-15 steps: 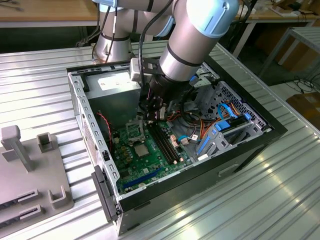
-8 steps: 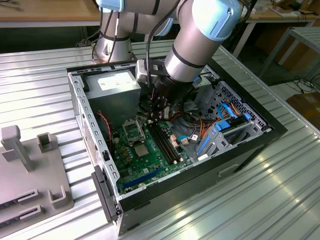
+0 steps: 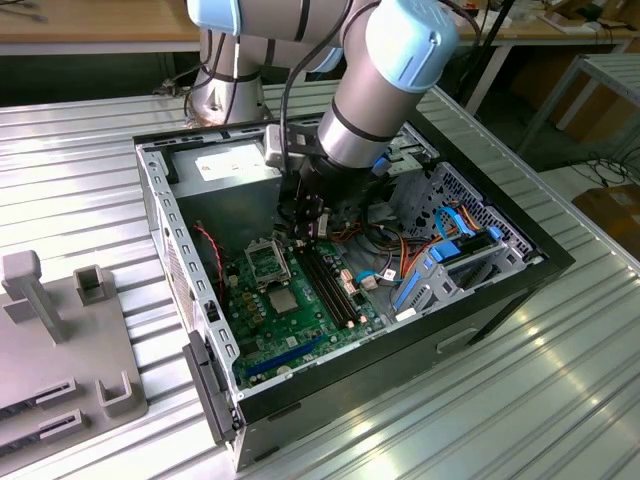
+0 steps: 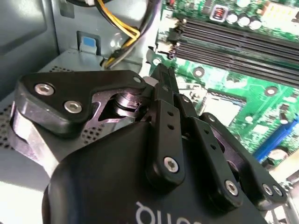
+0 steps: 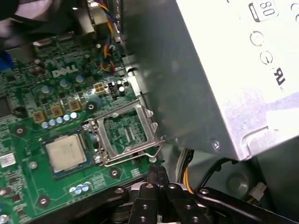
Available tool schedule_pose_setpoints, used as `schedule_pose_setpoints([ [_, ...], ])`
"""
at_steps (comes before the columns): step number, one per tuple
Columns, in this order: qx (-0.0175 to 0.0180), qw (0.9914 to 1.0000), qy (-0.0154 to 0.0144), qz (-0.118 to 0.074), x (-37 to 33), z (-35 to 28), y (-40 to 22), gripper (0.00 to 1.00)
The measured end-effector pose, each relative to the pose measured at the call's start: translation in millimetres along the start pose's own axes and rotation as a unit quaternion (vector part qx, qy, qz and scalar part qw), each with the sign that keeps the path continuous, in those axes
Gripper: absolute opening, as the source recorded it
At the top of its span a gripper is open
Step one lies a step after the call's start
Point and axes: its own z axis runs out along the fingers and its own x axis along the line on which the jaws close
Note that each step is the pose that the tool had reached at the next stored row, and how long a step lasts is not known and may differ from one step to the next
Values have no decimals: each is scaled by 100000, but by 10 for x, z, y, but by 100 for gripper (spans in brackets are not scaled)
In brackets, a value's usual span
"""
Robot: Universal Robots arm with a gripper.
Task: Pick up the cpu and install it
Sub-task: 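Close the cpu cover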
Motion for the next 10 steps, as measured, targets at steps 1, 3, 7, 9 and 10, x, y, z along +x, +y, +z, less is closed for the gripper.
schedule_pose_setpoints([
  [1, -1, 100000, -16, 30, -18, 24, 3, 11],
  [3, 0, 100000, -33, 80, -47, 64, 9, 11],
  [7, -21, 100000, -168, 119, -93, 140, 22, 11],
  [9, 7, 100000, -181, 112, -86, 146, 20, 11],
  [10, 27, 100000, -193, 118, -78, 145, 19, 11],
])
